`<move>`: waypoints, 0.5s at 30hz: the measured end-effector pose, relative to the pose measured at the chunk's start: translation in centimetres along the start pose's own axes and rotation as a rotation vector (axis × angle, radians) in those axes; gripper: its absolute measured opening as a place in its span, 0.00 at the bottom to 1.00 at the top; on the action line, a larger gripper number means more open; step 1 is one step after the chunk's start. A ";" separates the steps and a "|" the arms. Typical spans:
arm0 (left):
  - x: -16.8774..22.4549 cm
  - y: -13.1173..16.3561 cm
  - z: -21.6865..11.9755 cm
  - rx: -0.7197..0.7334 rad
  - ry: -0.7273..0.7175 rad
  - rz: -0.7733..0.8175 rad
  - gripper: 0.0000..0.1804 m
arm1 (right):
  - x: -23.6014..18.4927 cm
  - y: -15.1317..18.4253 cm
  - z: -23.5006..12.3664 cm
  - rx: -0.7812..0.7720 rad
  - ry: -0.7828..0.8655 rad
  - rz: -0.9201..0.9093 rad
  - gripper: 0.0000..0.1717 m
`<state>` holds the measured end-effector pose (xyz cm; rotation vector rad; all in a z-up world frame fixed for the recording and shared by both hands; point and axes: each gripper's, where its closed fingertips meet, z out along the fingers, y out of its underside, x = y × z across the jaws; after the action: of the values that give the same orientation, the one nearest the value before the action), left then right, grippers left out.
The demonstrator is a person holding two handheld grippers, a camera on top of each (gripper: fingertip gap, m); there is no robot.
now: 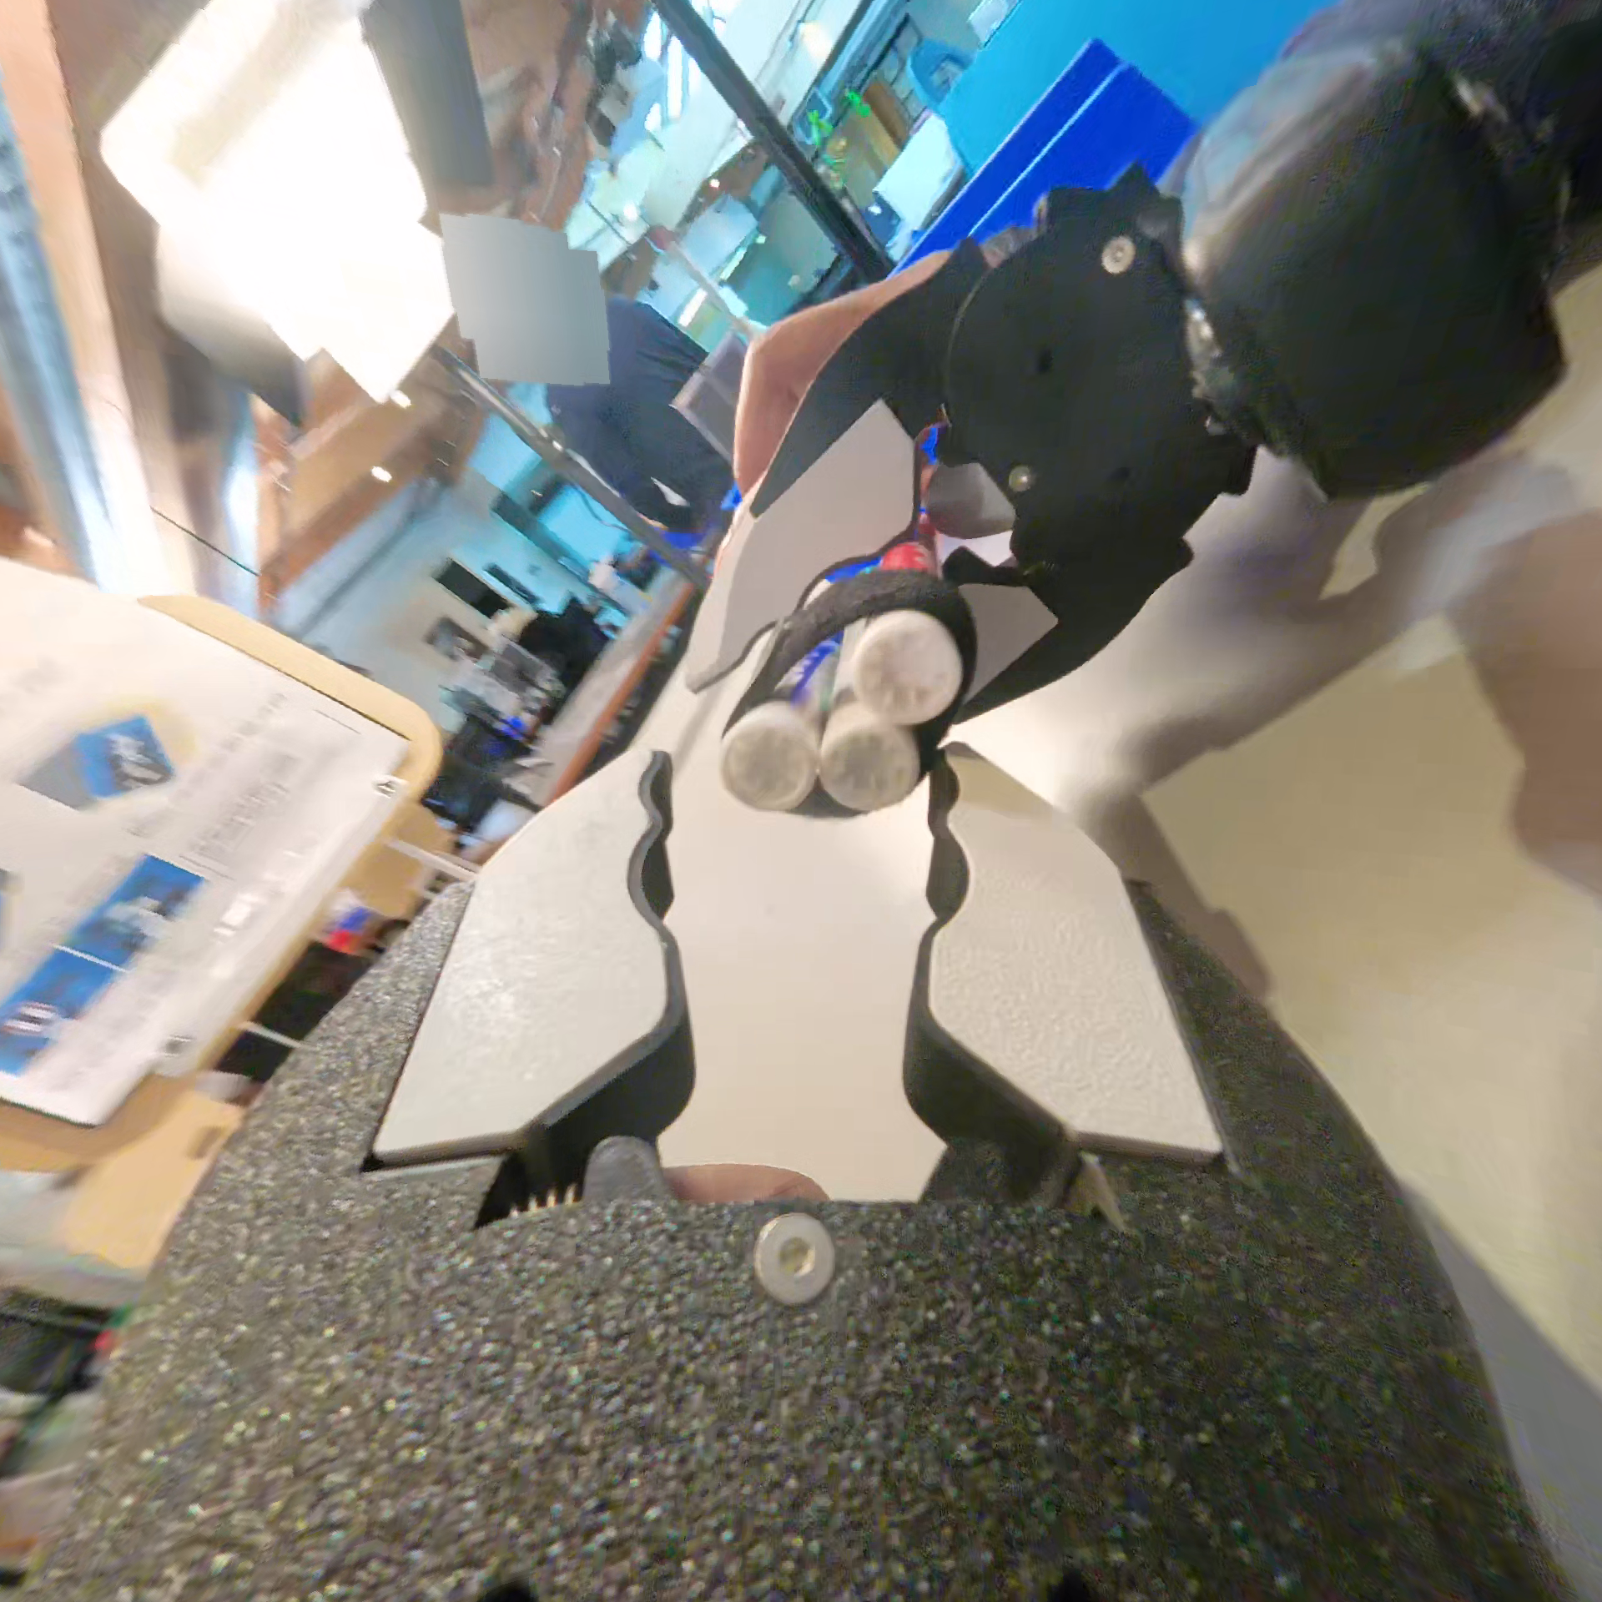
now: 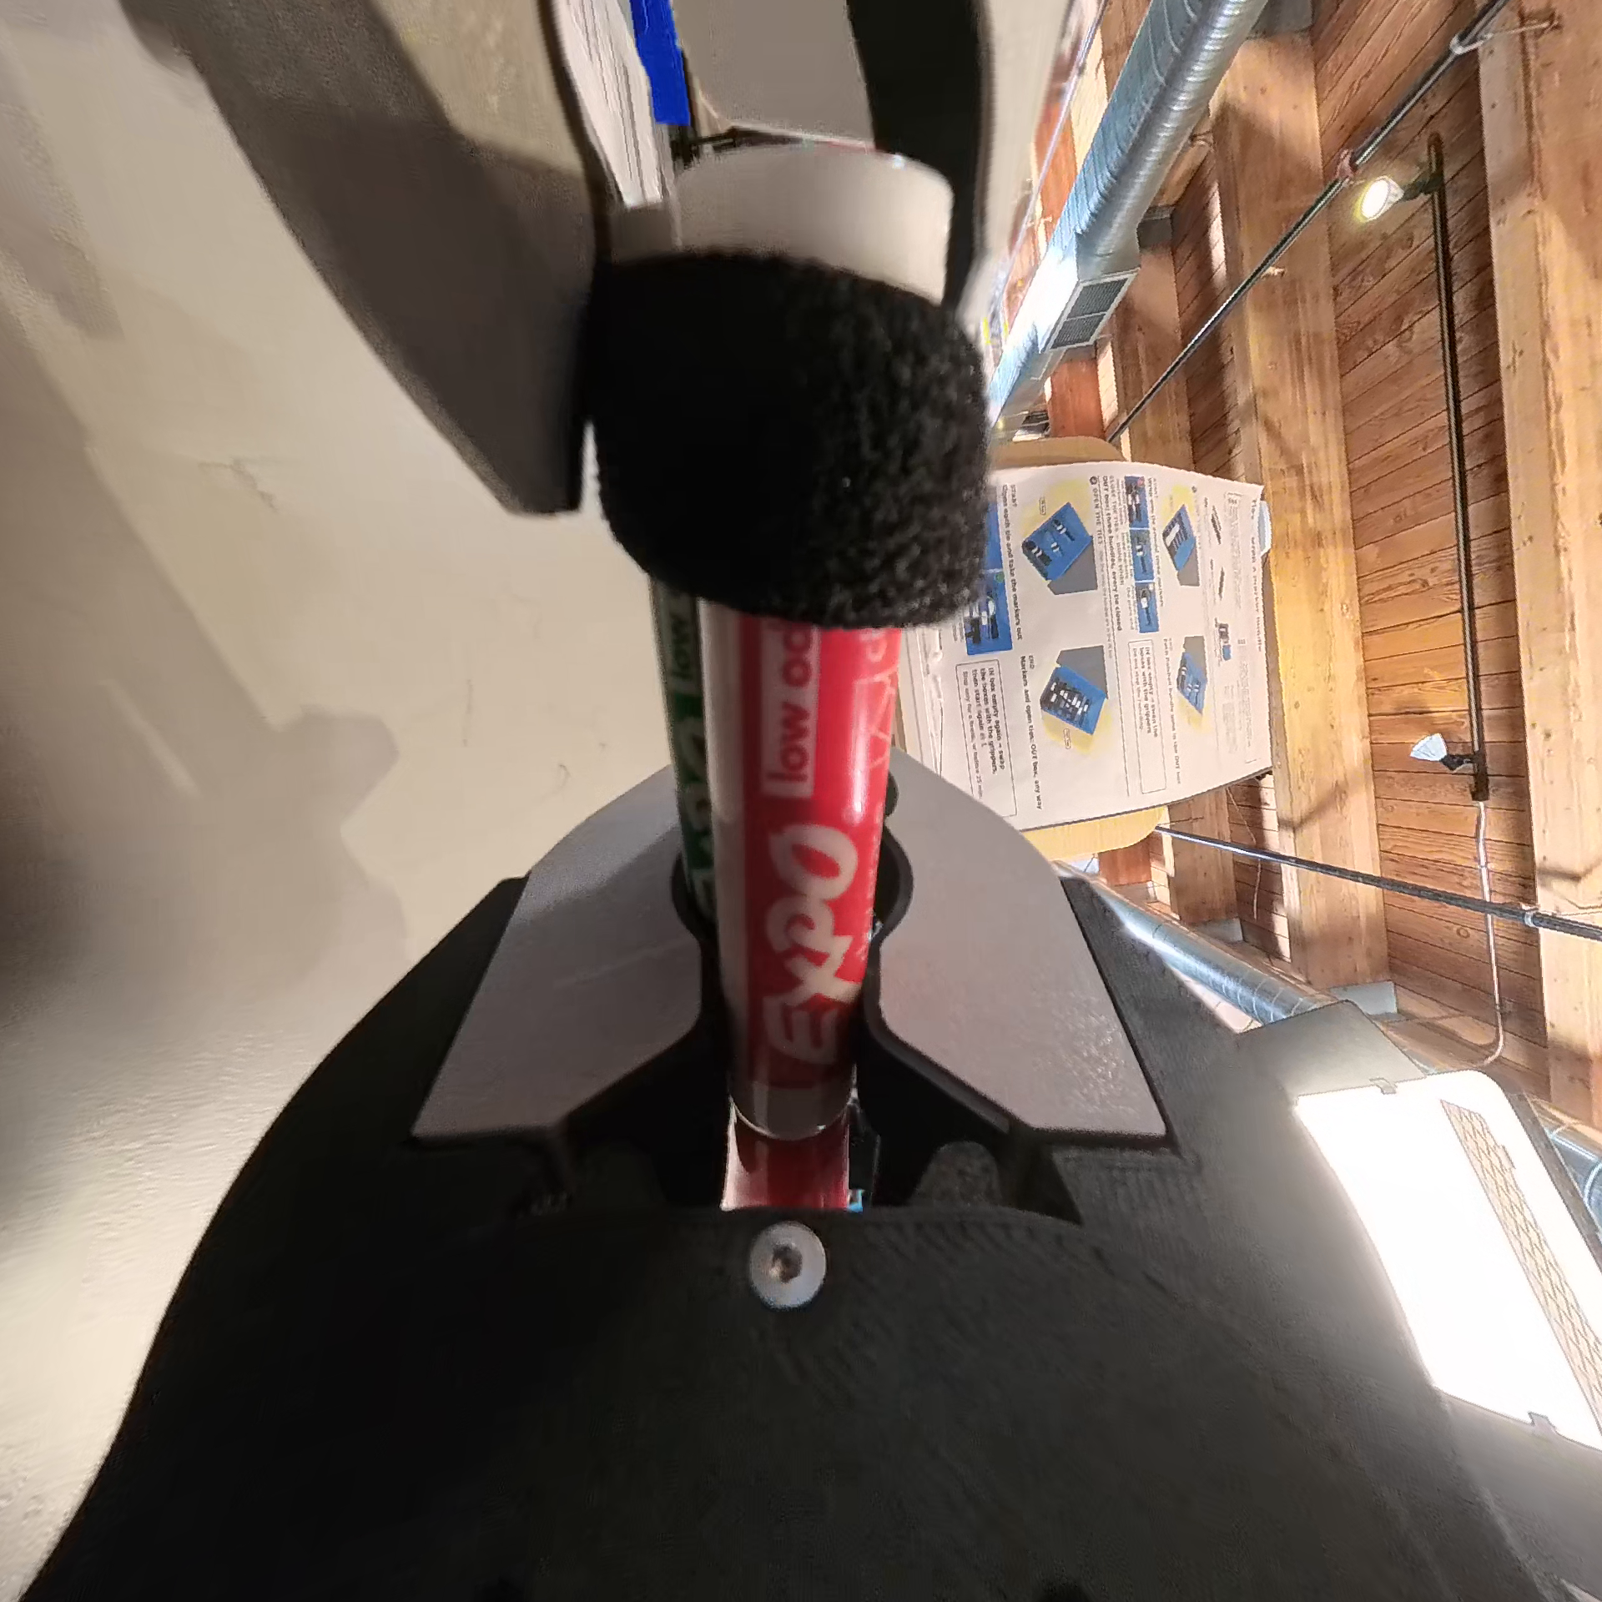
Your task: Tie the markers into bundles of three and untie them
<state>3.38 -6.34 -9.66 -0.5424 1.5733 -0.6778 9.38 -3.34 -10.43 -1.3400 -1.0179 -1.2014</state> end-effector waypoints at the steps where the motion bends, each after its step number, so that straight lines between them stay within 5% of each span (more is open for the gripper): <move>1: 0.0 0.2 -0.1 -0.004 0.031 -0.061 0.32 | 0.0 0.1 0.0 -0.005 0.002 -0.003 0.18; 15: 1.2 1.4 -1.2 -0.052 0.380 -0.534 0.32 | -0.3 0.9 0.7 -0.037 0.008 -0.057 0.19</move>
<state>2.15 -6.09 -11.45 -0.9300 1.8147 -1.1998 10.33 -2.73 -10.81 -1.3421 -1.0382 -1.2727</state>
